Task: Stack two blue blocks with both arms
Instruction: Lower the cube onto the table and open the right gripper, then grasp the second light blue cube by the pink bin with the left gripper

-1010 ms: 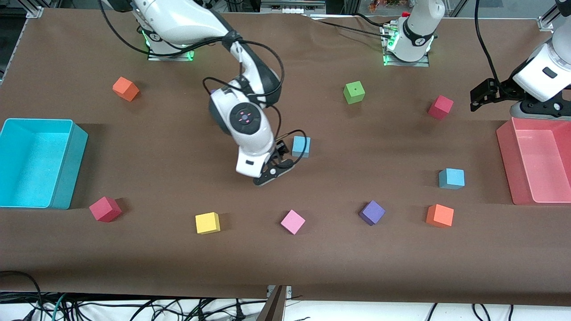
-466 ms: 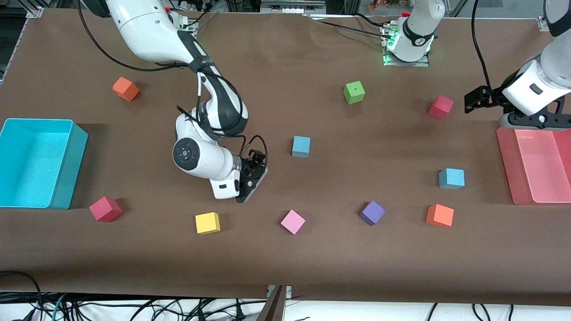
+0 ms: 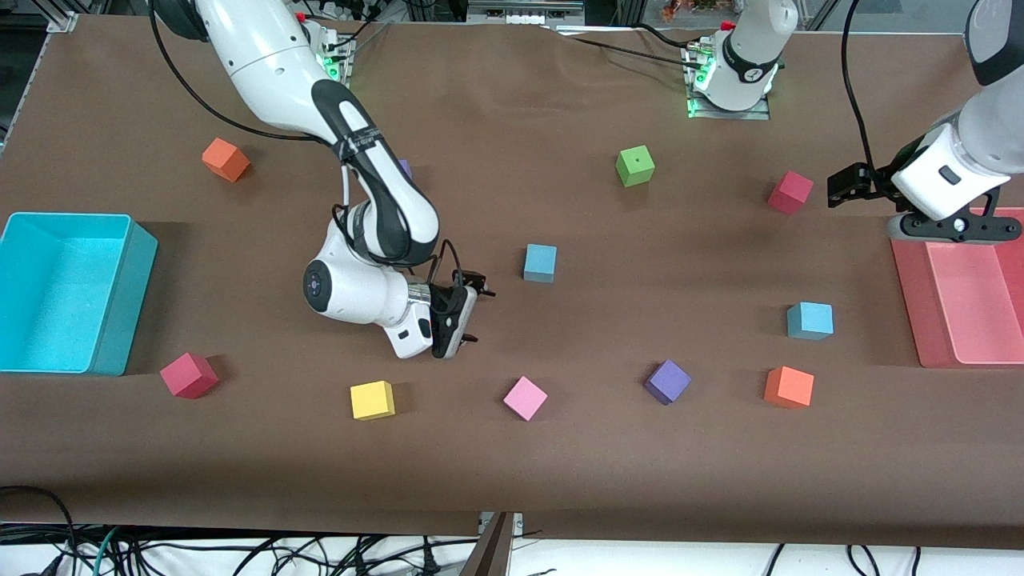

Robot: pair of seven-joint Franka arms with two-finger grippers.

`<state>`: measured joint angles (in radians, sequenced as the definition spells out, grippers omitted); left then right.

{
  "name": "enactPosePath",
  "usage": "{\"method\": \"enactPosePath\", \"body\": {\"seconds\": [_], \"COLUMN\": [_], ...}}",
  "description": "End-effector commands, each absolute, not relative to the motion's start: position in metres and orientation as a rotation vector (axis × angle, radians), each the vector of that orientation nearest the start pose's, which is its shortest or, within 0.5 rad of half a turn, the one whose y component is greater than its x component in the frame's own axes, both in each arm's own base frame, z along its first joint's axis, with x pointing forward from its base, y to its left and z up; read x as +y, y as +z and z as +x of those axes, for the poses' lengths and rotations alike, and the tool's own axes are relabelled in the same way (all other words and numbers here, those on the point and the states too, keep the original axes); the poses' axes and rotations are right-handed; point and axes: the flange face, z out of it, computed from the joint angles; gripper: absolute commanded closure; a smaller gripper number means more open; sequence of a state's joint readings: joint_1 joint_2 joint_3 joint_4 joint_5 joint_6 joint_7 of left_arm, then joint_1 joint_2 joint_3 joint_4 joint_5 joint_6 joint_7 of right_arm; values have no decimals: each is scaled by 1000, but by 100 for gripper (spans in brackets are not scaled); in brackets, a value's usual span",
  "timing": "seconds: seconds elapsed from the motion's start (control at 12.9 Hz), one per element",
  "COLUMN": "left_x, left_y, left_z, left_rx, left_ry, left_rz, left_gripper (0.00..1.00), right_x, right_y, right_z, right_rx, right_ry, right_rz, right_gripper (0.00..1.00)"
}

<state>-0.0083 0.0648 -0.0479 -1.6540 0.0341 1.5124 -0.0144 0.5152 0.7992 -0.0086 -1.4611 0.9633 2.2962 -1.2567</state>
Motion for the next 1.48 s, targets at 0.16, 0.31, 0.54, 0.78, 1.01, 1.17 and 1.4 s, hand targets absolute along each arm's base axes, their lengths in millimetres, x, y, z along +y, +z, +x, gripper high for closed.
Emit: {"method": "enactPosePath", "body": {"seconds": [0.16, 0.31, 0.54, 0.78, 1.01, 1.17, 1.4], "left_x": [6, 24, 52, 67, 72, 72, 73], "left_y": [454, 416, 355, 298, 246, 232, 212], "left_z": [607, 625, 645, 647, 642, 638, 630], "left_rx": [44, 65, 189, 246, 250, 253, 284], "left_ry": [374, 320, 277, 196, 154, 180, 235], "left_rz": [-3115, -3129, -3111, -3085, -3093, -3095, -3096], "left_gripper": [0, 0, 0, 0, 0, 0, 0], "right_x": [348, 344, 346, 352, 360, 366, 368], "right_y": [174, 157, 142, 136, 131, 125, 116], "right_z": [602, 592, 574, 565, 559, 554, 550], "right_rx": [-1336, -1366, -1350, -1337, -1302, -1285, -1291], "right_ry": [-557, -602, -672, -750, -803, -836, -842], "right_rz": [-1898, -1846, -1748, -1645, -1609, -1582, -1576], "right_gripper": [0, 0, 0, 0, 0, 0, 0]}}
